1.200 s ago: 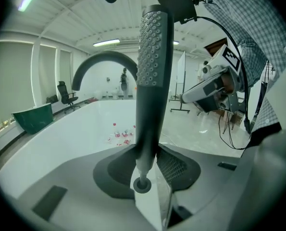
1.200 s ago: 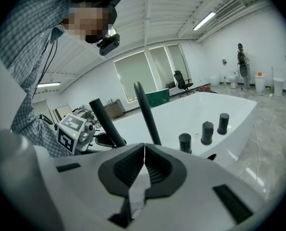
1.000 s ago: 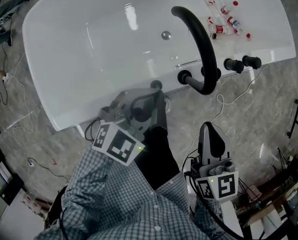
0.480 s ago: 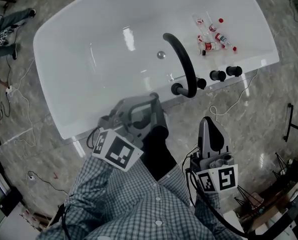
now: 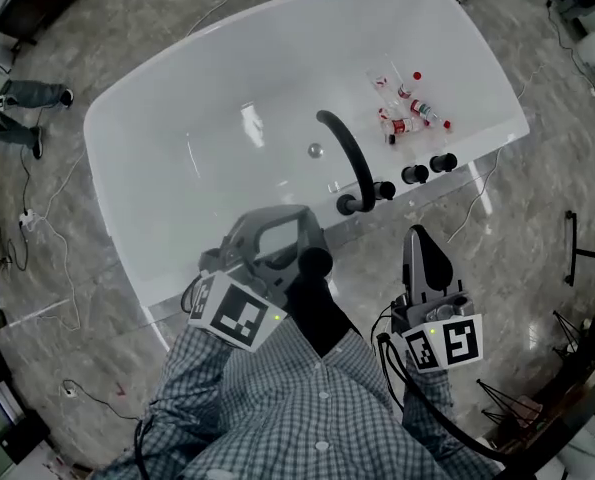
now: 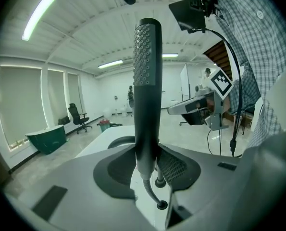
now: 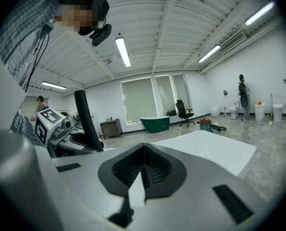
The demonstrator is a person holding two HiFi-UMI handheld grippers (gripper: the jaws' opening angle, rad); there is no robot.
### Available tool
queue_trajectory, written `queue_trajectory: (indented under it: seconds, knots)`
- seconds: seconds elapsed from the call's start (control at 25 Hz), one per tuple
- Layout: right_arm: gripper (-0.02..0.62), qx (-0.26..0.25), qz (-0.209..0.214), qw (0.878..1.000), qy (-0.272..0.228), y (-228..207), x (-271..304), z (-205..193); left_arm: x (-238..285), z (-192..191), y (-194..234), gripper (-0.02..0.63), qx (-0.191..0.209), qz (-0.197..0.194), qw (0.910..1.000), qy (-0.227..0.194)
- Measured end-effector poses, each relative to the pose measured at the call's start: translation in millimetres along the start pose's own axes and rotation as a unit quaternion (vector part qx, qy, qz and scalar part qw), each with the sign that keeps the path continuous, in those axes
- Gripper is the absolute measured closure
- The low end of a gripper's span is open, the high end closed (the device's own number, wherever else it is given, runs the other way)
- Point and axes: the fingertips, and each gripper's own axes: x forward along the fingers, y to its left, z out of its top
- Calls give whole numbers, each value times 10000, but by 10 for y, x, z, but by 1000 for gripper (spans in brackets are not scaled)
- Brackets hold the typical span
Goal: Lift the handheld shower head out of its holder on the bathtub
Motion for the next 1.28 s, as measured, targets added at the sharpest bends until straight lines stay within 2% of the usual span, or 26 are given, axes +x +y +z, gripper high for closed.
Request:
queue_trajectory:
  seconds: [0.4, 0.68, 1.0, 1.28]
  knots:
    - [577, -244, -21, 9993, -287, 149, 90, 601, -444, 625, 295, 489, -225, 282, 9979, -544]
    - [578, -376, -40, 9973, -622, 199, 142, 951, -648, 1007, 440, 489, 48, 390, 9962, -773]
    - [578, -401, -106, 9921, -1186, 208, 48, 1554, -872, 1397, 531, 489, 42, 462, 9925, -1127]
    - [578, -851, 71, 9860, -1436, 370, -89, 1953, -1139, 1683, 644, 489, 27, 675, 9850, -1585]
